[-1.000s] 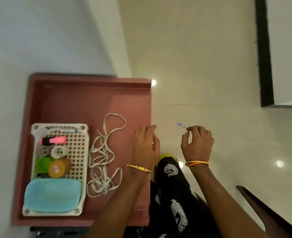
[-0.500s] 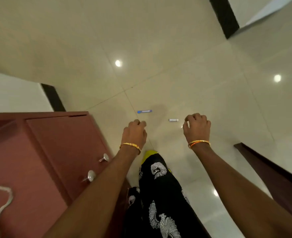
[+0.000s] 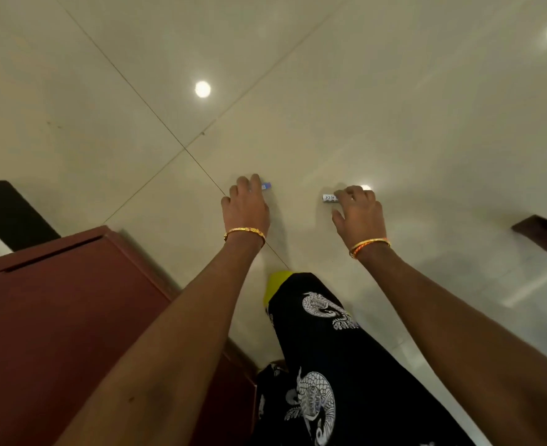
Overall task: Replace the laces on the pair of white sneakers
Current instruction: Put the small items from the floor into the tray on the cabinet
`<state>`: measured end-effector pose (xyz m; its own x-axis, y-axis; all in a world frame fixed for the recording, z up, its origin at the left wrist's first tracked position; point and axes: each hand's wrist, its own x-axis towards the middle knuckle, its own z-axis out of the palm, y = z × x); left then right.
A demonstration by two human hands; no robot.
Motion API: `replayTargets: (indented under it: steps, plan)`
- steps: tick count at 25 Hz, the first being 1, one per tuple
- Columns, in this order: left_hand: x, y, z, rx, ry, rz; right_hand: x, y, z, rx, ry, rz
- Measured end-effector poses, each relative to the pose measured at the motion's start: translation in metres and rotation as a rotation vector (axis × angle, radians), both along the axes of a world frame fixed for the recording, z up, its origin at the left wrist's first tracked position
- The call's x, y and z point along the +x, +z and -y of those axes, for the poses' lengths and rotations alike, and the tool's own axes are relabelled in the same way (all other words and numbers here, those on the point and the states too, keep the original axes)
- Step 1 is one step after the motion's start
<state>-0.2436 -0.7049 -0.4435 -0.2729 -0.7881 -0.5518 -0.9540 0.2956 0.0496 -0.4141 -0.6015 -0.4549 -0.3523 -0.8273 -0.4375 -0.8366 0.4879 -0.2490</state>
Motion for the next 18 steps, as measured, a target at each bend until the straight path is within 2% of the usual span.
replayTargets:
  steps: [3,5,9,10,13,18]
  plan:
    - [0.003,-0.017,-0.001,-0.131,-0.003,0.069,0.004,-0.013,0.0,-0.037,-0.016,-0.019]
    - [0.005,-0.023,0.0,-0.07,-0.013,0.101,0.002,-0.016,0.005,-0.031,-0.002,-0.021]
    - [0.006,-0.014,0.004,-0.109,-0.034,0.154,-0.001,-0.009,0.014,0.044,-0.002,-0.051]
    - [0.008,-0.007,0.005,-0.122,0.007,0.136,-0.001,-0.002,0.016,0.058,-0.004,-0.053]
    - [0.012,0.031,0.006,0.006,0.088,-0.029,0.005,0.032,0.024,-0.005,0.014,-0.021]
    - [0.026,0.135,0.001,-0.078,0.233,-0.22,0.032,0.116,0.041,-0.237,0.045,0.027]
